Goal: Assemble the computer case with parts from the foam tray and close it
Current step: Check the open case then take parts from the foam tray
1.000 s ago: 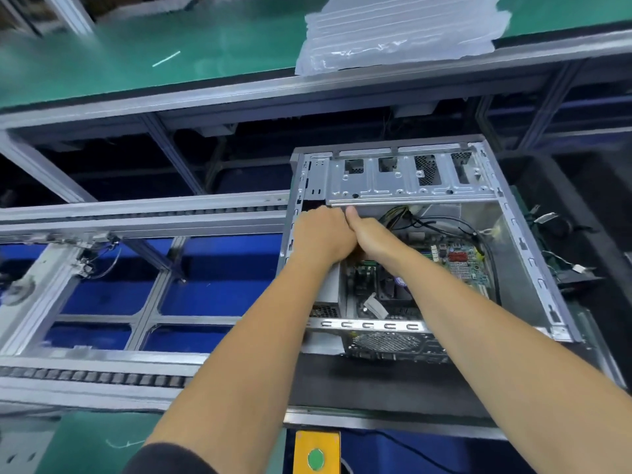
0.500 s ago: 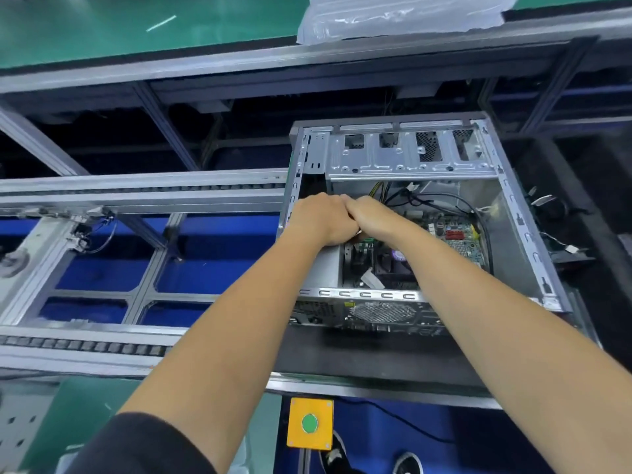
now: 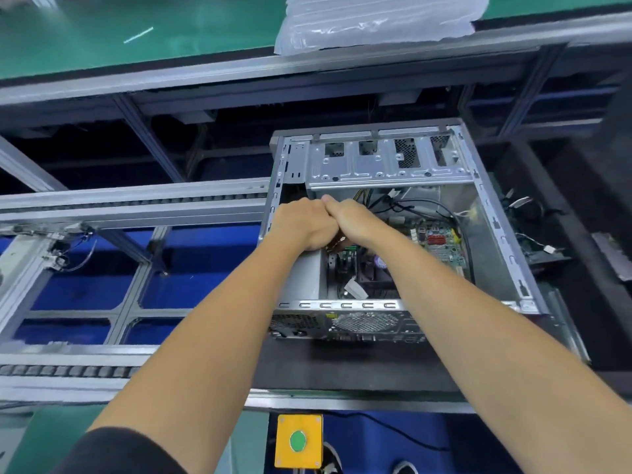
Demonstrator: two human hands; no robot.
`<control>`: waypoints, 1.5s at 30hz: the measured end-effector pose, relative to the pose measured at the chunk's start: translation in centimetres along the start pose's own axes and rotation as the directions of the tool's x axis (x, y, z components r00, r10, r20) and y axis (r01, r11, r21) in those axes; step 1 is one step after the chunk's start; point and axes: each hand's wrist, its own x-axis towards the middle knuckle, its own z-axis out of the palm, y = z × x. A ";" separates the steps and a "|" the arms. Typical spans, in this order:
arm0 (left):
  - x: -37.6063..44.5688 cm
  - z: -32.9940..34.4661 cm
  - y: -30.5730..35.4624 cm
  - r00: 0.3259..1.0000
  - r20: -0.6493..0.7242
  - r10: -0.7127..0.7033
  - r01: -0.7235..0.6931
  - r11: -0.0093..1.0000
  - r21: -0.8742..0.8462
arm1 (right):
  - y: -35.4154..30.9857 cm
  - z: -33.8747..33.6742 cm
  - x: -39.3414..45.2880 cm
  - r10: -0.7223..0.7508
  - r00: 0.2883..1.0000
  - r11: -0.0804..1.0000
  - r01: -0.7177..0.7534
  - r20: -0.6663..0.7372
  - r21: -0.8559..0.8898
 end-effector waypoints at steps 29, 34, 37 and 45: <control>5.6 1.3 36.3 0.942 0.037 0.333 -0.297 0.880 -0.371 | 16.9 -30.2 -14.6 0.077 0.894 0.968 -0.174 -0.441 -0.183; 7.0 6.9 40.7 0.961 0.195 0.198 -0.141 0.952 -0.272 | 22.5 -32.2 -13.6 0.144 0.943 0.925 -0.236 -0.299 -0.299; 7.5 9.5 40.8 0.960 0.230 0.160 -0.116 0.974 -0.194 | 24.1 -33.0 -12.6 0.150 0.950 0.924 -0.234 -0.274 -0.303; 9.4 13.8 40.9 0.963 0.224 0.147 -0.171 0.981 0.090 | 26.2 -33.5 -9.0 0.140 0.974 0.915 -0.196 -0.178 -0.353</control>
